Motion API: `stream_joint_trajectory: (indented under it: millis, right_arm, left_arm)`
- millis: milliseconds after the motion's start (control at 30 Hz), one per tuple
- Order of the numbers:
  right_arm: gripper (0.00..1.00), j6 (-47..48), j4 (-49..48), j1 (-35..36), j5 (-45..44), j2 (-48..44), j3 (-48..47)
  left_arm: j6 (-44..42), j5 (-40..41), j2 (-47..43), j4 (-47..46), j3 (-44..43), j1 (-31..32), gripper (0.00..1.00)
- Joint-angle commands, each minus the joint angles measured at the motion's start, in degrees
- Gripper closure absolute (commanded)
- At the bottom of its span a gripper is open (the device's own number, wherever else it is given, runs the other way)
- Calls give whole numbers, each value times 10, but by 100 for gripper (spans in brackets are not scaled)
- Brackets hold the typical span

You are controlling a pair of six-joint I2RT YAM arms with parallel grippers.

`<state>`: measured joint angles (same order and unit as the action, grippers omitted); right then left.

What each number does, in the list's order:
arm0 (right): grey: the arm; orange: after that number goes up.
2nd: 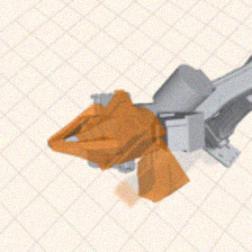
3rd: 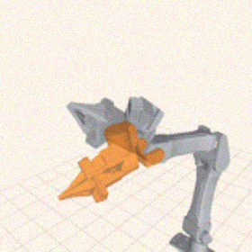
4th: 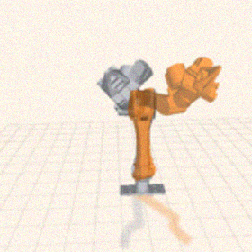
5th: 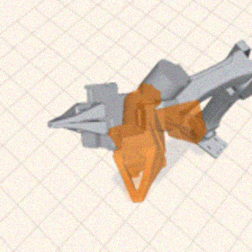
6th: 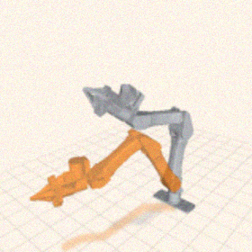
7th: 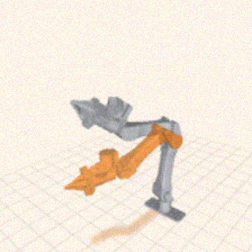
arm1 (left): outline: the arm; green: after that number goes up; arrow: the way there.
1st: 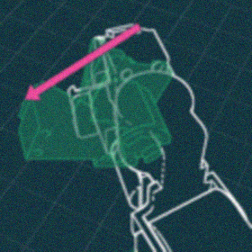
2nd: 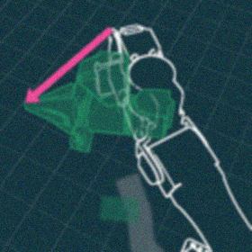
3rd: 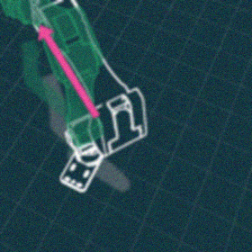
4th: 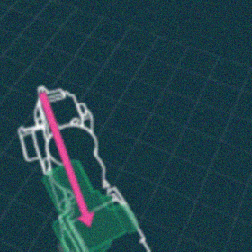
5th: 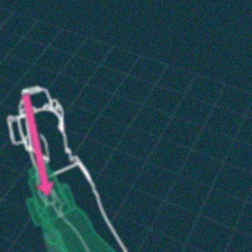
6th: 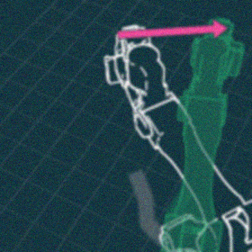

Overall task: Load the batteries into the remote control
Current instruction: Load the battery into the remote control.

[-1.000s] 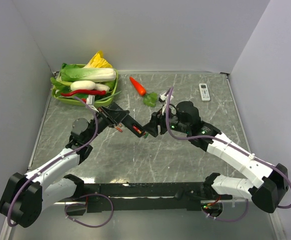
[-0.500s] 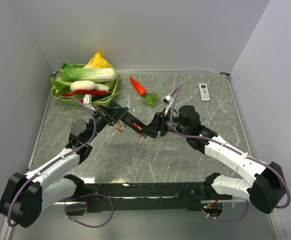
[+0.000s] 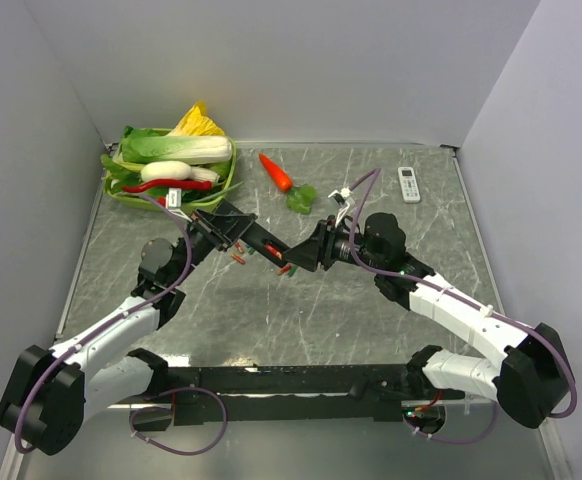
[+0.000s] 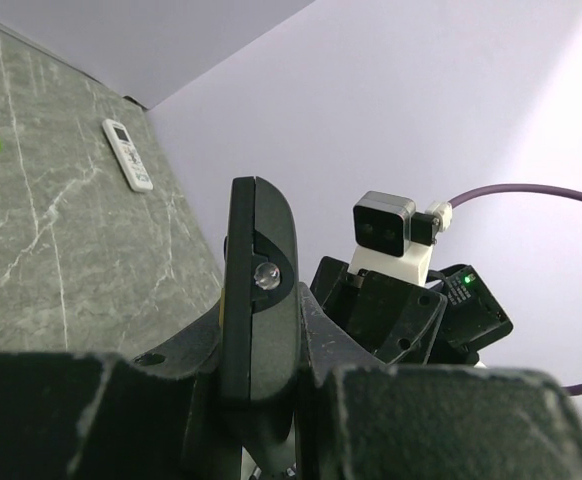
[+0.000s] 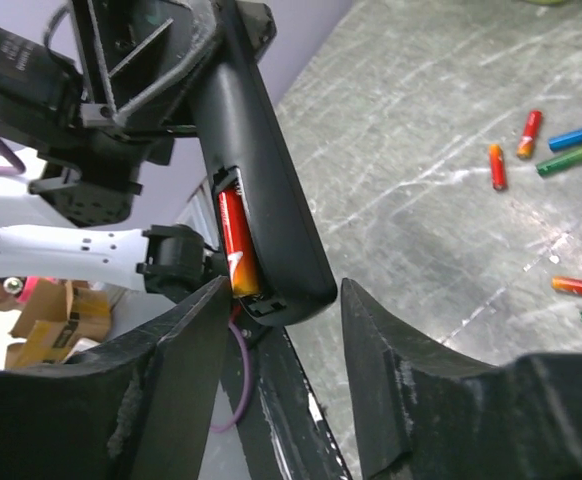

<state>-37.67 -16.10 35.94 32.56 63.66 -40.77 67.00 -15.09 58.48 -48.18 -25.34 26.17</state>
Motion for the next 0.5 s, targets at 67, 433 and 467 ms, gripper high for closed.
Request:
stream_joint_trajectory:
  millis: [67,433,467]
  right_arm:
    - [51,-18,-51,-5,23,12,1]
    - [62,10,-11,5,18,35,-32]
    - [62,24,10,13,12,38,-38]
  left_arm:
    - [13,-3,-6,-54,-15,-2,98]
    - [16,-9,-10,-60,-14,-2,98]
    - [16,-9,-10,-59,-14,-2,98]
